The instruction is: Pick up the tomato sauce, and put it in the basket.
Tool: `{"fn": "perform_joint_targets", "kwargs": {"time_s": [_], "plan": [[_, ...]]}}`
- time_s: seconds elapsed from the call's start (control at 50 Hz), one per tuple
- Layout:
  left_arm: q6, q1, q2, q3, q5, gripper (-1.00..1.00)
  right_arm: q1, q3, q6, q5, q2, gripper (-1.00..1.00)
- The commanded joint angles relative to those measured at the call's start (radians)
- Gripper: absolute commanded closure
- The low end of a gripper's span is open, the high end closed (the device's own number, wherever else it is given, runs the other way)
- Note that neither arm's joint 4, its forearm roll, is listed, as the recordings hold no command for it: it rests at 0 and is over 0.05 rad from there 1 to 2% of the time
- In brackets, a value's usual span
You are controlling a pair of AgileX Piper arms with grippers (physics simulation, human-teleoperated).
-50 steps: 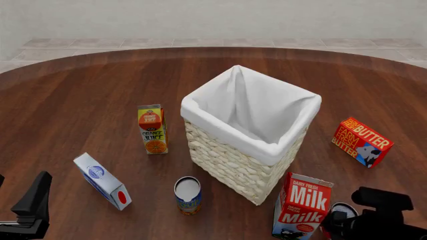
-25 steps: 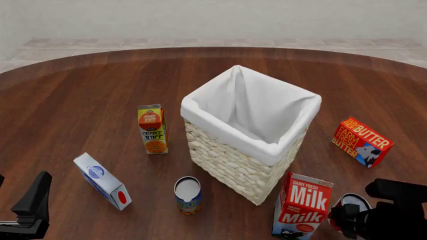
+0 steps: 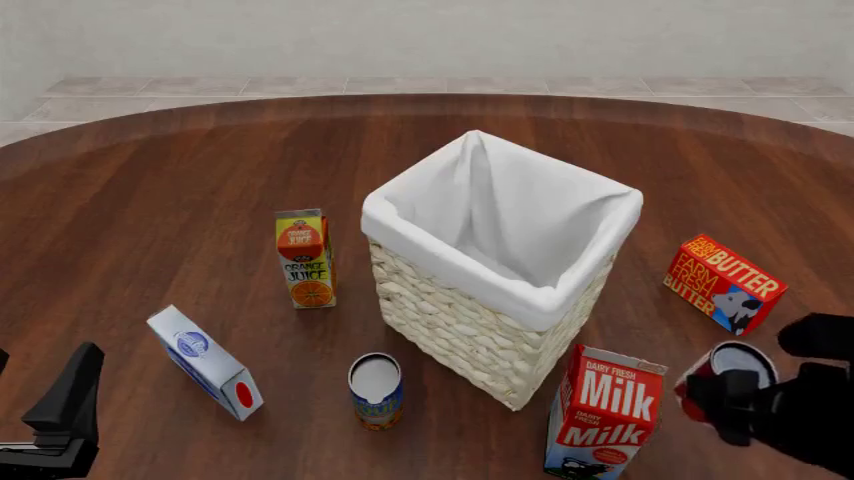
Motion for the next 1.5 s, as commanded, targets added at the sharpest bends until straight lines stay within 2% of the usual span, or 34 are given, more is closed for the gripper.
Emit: {"fn": "perform_joint_targets", "kwargs": {"time_s": [0.02,0.28,0.46,0.62,1.16,1.3,1.5], "plan": [[0.001,-0.004,0.0,-0.001,0.002,-1.0,0.001,-0.11,-0.019,0.097,-0.04,1.0],[0.001,-0.004,0.0,-0.001,0.002,-1.0,0.0,-0.21,-0.051,0.184,-0.067,1.0],[0.001,-0.004,0.0,-0.001,0.001,-1.0,0.022,-0.24,-0.058,0.209,-0.075,1.0],[0.001,-0.004,0.0,-0.001,0.002,-1.0,0.041,-0.338,-0.077,0.242,-0.075,1.0],[0.001,-0.004,0.0,-0.001,0.002,-1.0,0.105,-0.49,-0.113,0.217,0.026,1.0],[0.001,-0.004,0.0,-0.001,0.002,-1.0,0.145,-0.53,-0.139,0.198,0.078,1.0],[0.001,-0.004,0.0,-0.001,0.002,-1.0,0.189,-0.602,-0.132,0.175,0.161,1.0]]}}
